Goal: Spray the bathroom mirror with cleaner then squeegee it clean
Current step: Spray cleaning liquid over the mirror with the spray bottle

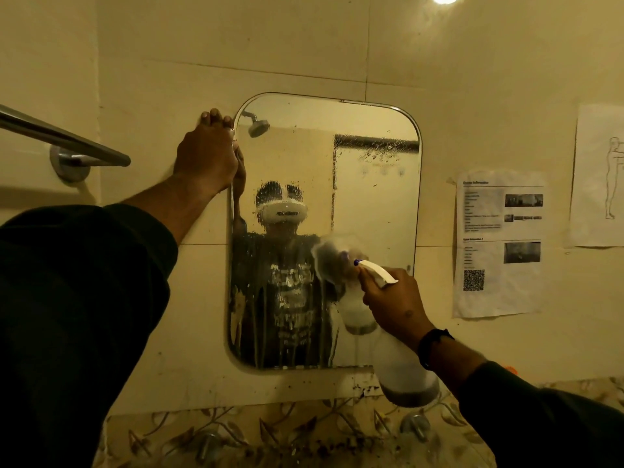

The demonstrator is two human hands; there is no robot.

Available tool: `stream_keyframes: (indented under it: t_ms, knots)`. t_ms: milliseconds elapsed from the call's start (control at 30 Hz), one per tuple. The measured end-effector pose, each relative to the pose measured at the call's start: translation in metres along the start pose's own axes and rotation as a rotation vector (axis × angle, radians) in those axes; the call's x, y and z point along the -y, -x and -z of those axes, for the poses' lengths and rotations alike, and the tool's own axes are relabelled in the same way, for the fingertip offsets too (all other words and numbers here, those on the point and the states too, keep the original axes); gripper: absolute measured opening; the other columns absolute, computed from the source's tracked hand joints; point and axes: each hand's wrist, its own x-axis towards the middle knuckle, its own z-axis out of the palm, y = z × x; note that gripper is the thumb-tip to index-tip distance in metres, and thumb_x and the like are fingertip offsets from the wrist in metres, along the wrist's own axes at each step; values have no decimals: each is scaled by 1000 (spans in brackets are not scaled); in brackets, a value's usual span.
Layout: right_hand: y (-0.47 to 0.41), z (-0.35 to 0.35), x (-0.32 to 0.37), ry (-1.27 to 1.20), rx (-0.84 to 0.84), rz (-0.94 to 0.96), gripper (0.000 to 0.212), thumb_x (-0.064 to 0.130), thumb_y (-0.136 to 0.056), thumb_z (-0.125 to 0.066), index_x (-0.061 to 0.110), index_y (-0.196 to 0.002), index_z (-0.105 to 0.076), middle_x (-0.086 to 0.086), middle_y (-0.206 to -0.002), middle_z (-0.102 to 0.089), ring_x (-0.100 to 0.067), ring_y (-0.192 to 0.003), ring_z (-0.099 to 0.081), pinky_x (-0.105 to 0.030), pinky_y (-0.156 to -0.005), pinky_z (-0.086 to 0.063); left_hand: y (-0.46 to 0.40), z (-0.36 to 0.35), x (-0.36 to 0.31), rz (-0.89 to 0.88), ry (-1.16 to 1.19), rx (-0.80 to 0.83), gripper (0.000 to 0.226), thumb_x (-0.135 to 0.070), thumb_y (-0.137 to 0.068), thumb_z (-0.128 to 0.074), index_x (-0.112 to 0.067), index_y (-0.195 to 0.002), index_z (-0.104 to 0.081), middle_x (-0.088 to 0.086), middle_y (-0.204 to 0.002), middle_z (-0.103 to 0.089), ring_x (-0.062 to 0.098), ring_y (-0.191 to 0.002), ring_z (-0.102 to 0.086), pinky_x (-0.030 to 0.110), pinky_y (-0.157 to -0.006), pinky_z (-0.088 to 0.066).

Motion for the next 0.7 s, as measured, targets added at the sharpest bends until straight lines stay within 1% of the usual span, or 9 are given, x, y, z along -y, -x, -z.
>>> stream_keyframes:
  t_ms: [67,200,300,400,467,533,600,633,700]
  knots:
    - [1,-4,5,-30,-6,29,26,34,-95,-58,12,-101,-71,7,-68,-65,-7,-61,-62,-13,-54,-46,0,0,0,-3,-7,2,28,-18,-104,-43,-1,-116,-62,23,-116,-61,39,-106,-60,47,-89,-51]
    - [3,-13,15,-93,44,46,24,30,-97,-56,13,-106,-70,2,-81,-69,-14,-77,-67,-22,-69,-55,-1,-2,1,-8,-5,8,29,-18,-104,-42,-1,-119,-61,24,-119,-60,39,-109,-60,47,-91,-50]
    - [3,-17,22,-97,60,61,23,31,-96,-57,13,-101,-71,3,-76,-68,-11,-70,-66,-21,-65,-54,-1,-2,1,-10,-8,16,30,-17,-104,-42,-1,-122,-59,24,-122,-59,39,-113,-58,48,-93,-50]
    - [4,-23,28,-45,87,133,14,31,-95,-59,20,-94,-68,15,-70,-62,2,-63,-61,-11,-59,-47,-1,-1,1,-2,-1,23,30,-18,-104,-43,-3,-124,-58,23,-124,-58,39,-114,-58,48,-93,-50]
    - [5,-27,31,-53,69,153,12,30,-95,-60,21,-96,-67,19,-71,-60,5,-63,-60,-8,-58,-46,-1,-2,2,0,0,18,29,-18,-104,-43,-2,-122,-59,23,-121,-59,39,-109,-60,47,-91,-51]
    - [5,-30,34,-49,85,138,16,31,-96,-58,17,-98,-66,11,-75,-64,-3,-68,-63,-14,-61,-50,-1,-3,2,5,0,22,30,-17,-104,-43,-2,-124,-58,23,-123,-58,39,-109,-60,47,-92,-50]
    - [6,-33,37,-57,160,100,23,33,-96,-56,14,-98,-69,0,-79,-70,-14,-73,-67,-29,-69,-58,-2,-4,2,5,1,27,31,-18,-104,-42,-3,-127,-57,22,-126,-57,38,-112,-58,47,-93,-49]
    - [7,-35,39,-63,189,90,25,34,-96,-56,13,-96,-70,-3,-79,-71,-16,-73,-68,-33,-70,-59,-2,-4,3,3,0,26,31,-18,-104,-42,-3,-127,-57,22,-126,-57,38,-113,-58,47,-94,-49]
    - [9,-41,42,-67,203,104,27,34,-96,-56,12,-93,-71,-3,-80,-70,-13,-71,-66,-28,-68,-57,-3,-5,3,5,0,26,32,-18,-104,-42,-4,-129,-56,21,-130,-54,37,-118,-55,47,-97,-47]
